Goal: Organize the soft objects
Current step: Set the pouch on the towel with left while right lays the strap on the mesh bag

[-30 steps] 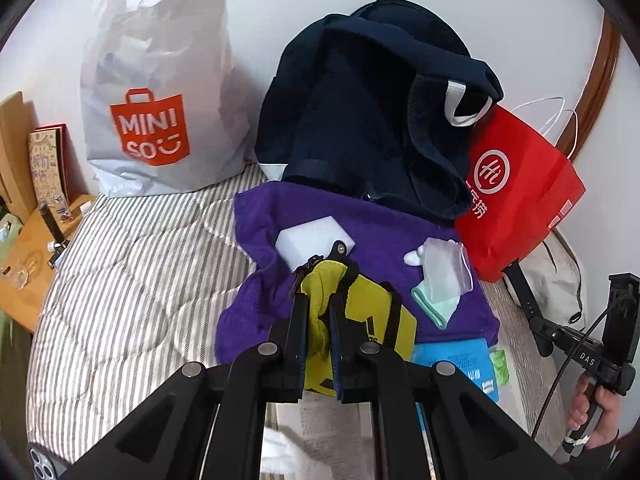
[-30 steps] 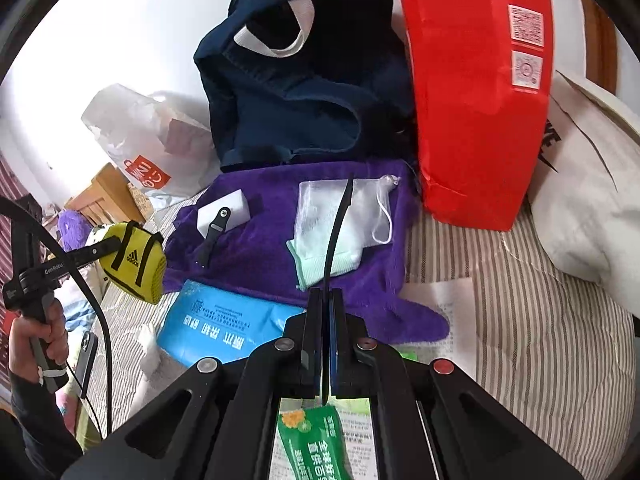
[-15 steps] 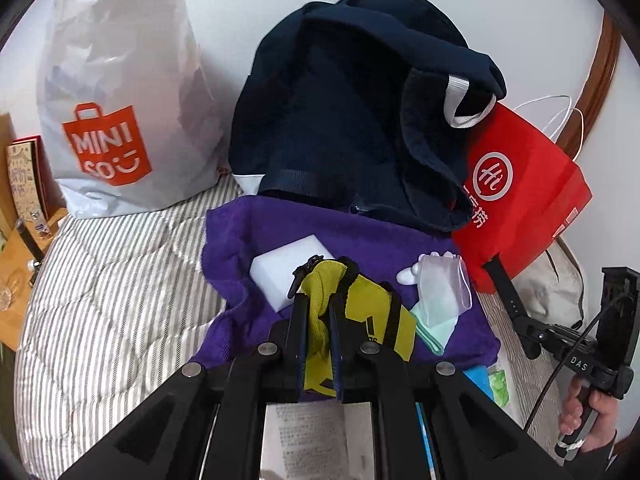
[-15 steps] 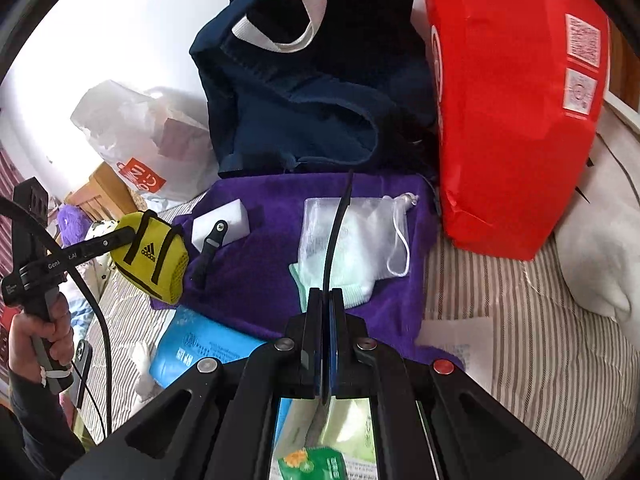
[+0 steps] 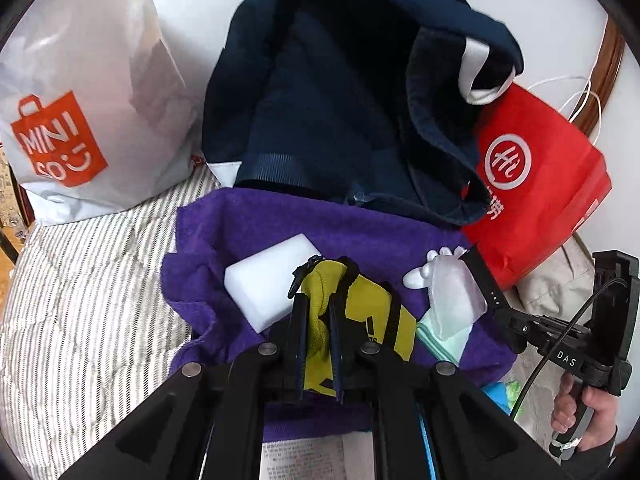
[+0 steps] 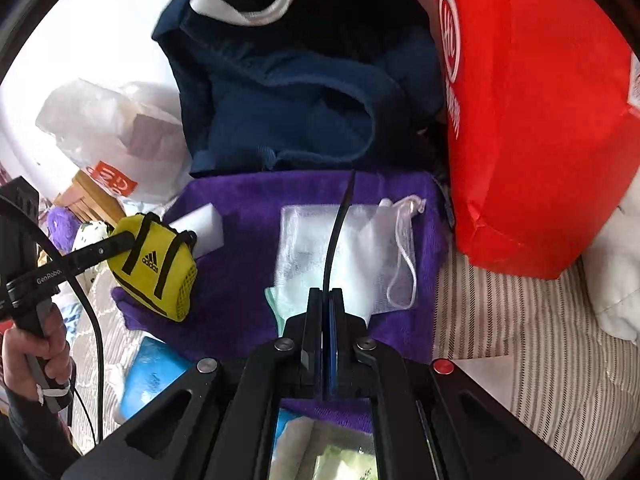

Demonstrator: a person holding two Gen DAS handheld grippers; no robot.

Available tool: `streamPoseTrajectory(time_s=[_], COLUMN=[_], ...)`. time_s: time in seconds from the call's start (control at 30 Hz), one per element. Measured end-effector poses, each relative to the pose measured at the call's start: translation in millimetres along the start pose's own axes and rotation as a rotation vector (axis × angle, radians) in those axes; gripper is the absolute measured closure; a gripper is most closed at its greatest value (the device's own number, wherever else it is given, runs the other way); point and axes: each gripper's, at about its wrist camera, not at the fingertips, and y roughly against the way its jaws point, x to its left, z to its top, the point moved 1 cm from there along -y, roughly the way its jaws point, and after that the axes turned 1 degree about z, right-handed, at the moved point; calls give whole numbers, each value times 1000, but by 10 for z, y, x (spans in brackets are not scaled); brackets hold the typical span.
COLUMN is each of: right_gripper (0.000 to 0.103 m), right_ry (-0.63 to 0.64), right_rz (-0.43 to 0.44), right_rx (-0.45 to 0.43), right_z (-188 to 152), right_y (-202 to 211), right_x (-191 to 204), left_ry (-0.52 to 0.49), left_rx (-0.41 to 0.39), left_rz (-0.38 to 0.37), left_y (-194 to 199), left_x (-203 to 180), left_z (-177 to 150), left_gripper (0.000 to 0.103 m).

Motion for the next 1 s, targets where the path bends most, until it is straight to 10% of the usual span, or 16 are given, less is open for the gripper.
streamPoseTrajectory(time_s=[0.83,1.0], right_gripper=[96,58], right_ry=[13,23], right_rz=[-1,-6], right_rx=[100,95], right_z=[-160,-193], right_y=[-375,-299], right_x=[-125,-129], left_ry=[-48,-70], left_rx=[83,105], left_rz=[50,80], left_y=[-215,-176], left_x=[-29,-55], left_z=[-159,-210], left_gripper=[77,66])
